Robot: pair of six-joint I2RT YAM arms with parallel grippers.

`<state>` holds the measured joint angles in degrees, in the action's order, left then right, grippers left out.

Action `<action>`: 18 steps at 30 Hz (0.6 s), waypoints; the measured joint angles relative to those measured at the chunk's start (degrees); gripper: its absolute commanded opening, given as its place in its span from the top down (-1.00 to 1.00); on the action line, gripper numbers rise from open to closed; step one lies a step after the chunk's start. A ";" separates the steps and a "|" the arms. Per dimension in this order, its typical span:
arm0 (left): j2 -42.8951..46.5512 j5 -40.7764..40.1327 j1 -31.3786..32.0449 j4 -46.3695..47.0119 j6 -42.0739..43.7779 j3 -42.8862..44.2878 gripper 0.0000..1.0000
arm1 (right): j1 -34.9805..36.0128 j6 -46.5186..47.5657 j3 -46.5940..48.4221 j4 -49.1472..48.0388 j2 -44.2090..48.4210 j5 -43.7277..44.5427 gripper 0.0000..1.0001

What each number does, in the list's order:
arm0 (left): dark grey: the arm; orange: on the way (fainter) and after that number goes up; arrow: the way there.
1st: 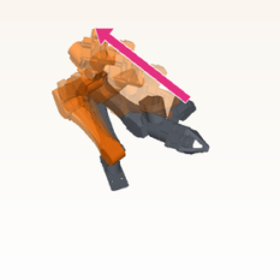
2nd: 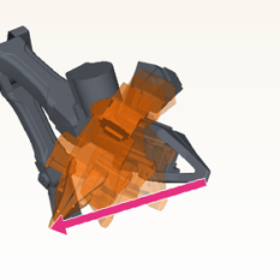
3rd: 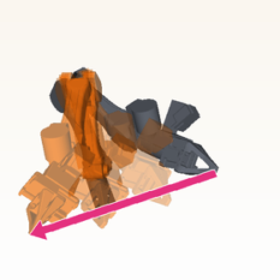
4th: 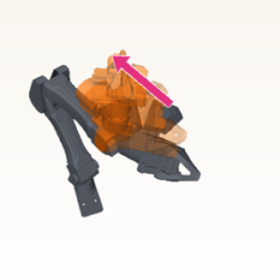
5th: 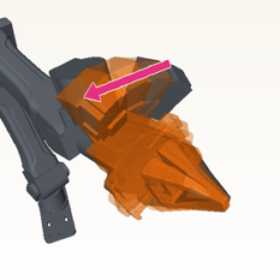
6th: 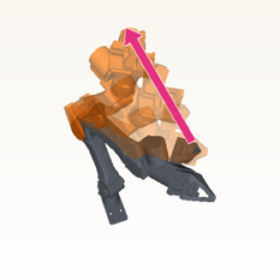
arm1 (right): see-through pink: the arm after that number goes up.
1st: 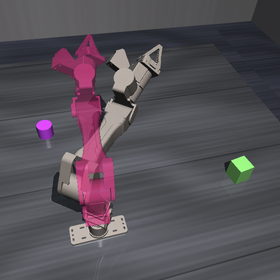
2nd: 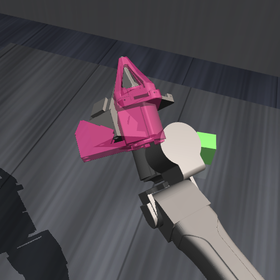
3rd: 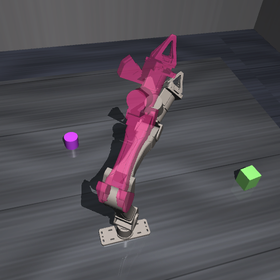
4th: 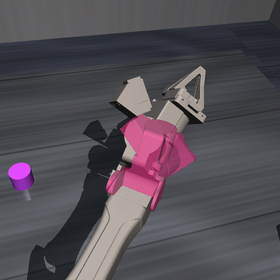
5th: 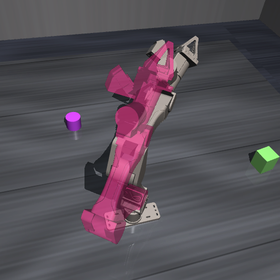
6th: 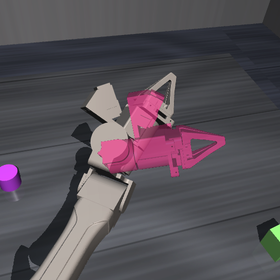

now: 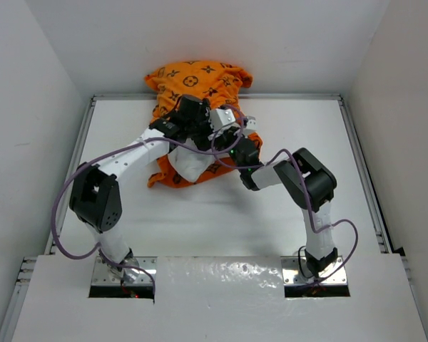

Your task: Put the pillow into the pillowcase

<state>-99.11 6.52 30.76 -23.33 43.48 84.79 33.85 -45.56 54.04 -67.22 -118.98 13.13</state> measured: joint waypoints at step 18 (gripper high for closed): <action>-5.95 1.31 -3.82 11.30 -4.79 0.35 1.00 | -15.06 -4.61 -17.18 0.15 19.91 -20.96 0.08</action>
<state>-105.06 7.84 26.94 -12.03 38.70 85.14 18.79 -50.17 36.86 -67.07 -99.07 -7.84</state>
